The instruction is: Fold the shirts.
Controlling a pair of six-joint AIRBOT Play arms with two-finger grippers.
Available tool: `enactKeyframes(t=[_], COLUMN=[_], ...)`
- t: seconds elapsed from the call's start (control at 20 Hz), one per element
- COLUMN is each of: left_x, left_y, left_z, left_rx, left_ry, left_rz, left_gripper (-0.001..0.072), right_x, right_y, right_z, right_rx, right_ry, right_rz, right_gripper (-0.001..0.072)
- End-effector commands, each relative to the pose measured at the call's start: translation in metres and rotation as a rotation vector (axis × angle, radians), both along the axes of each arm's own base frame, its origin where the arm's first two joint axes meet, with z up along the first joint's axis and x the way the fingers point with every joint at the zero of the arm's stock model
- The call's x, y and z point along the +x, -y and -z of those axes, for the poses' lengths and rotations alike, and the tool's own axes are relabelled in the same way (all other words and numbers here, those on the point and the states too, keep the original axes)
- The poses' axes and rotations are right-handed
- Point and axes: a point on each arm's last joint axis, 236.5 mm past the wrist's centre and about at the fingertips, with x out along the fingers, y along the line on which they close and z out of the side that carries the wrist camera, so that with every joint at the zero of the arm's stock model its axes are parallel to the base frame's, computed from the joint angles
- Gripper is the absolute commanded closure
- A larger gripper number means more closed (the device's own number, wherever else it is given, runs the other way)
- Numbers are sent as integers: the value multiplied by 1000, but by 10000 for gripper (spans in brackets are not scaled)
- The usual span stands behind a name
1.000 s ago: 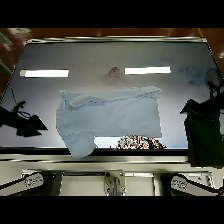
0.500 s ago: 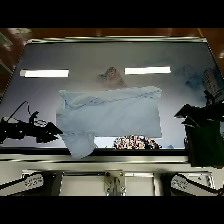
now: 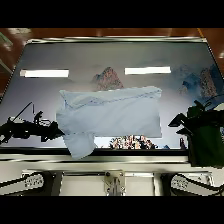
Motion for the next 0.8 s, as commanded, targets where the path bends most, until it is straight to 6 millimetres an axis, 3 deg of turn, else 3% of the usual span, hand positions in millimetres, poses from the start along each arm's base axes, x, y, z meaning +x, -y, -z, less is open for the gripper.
enactKeyframes(t=[0.0, 0.2, 0.5, 0.6, 0.7, 0.75], left_x=[2, 9, 15, 15, 14, 14], left_y=[2, 0, -2, -2, -1, 0], left_z=[-8, -25, -40, -41, -41, -42], left_rx=[-2, 13, 37, 38, 32, 28], left_ry=[33, 90, 149, 151, 141, 139], left_rz=[21, 35, 34, 34, 26, 29], left_gripper=[671, 671, 671, 671, 671, 671], right_x=[-9, -23, -12, -10, -10, -9], right_y=[-28, -39, -36, -42, -58, -64], right_z=[18, 34, 44, 48, 53, 56], right_rx=[111, 152, 126, 109, 101, 93], right_ry=[-18, -65, -25, -21, -41, -47], right_rz=[38, 45, 104, 81, 43, 33], right_gripper=[27, 28, 29, 97, 97, 152])
